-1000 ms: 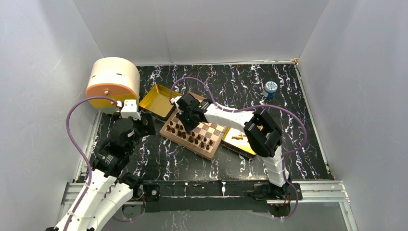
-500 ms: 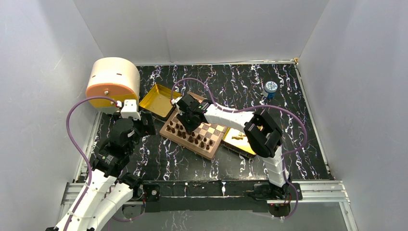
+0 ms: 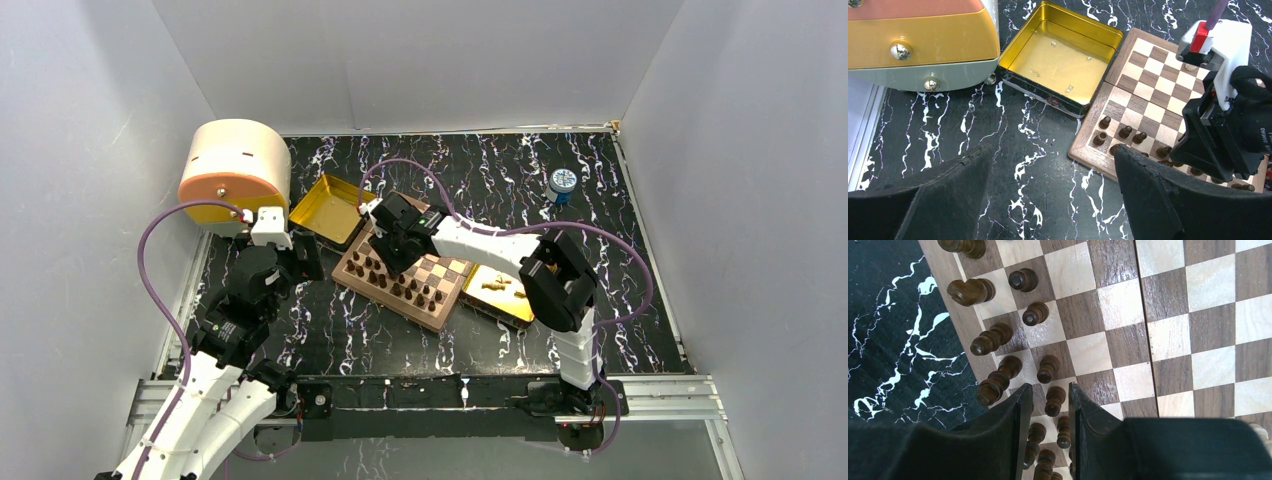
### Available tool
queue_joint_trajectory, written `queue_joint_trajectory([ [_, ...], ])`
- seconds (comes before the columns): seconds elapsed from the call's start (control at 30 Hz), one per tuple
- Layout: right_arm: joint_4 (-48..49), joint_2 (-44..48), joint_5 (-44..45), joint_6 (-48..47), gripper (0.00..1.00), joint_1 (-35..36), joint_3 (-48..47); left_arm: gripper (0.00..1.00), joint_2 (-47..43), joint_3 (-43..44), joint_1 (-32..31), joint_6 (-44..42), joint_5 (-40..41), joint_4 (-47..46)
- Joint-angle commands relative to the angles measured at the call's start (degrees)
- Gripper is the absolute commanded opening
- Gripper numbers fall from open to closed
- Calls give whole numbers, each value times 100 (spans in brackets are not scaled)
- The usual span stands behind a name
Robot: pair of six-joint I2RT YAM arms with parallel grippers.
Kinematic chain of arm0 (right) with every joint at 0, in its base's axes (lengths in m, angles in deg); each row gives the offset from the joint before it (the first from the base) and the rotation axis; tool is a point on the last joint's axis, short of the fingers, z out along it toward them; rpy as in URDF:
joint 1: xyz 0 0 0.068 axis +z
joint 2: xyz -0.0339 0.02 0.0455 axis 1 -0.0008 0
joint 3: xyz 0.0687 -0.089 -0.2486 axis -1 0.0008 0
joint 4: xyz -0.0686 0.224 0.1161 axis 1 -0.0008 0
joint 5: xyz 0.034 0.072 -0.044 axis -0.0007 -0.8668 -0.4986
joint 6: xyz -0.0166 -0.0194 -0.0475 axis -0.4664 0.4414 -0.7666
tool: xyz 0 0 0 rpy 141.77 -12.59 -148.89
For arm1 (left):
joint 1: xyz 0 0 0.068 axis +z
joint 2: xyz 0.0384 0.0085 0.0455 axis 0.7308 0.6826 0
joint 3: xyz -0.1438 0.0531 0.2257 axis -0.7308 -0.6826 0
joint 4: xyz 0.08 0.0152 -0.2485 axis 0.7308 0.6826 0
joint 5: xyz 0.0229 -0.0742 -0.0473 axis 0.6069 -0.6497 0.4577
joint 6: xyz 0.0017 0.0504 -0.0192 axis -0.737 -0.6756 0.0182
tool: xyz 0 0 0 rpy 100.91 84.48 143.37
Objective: Set up the chess pieces on the board
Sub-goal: Move the chess piece to the chessboard.
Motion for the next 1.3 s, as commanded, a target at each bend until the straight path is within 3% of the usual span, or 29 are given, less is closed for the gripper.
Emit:
queue_joint_trajectory([
  [0.0,-40,389,17,8,41,20,11,89,-42,-2,-14,-55,92,-99],
  [0.67,-133,396,184,-40,27,19,150,89,-31,-8,-14,-51,74,-100],
  [1.27,11,476,74,-11,35,24,-20,89,-31,-4,-14,-53,74,-97],
])
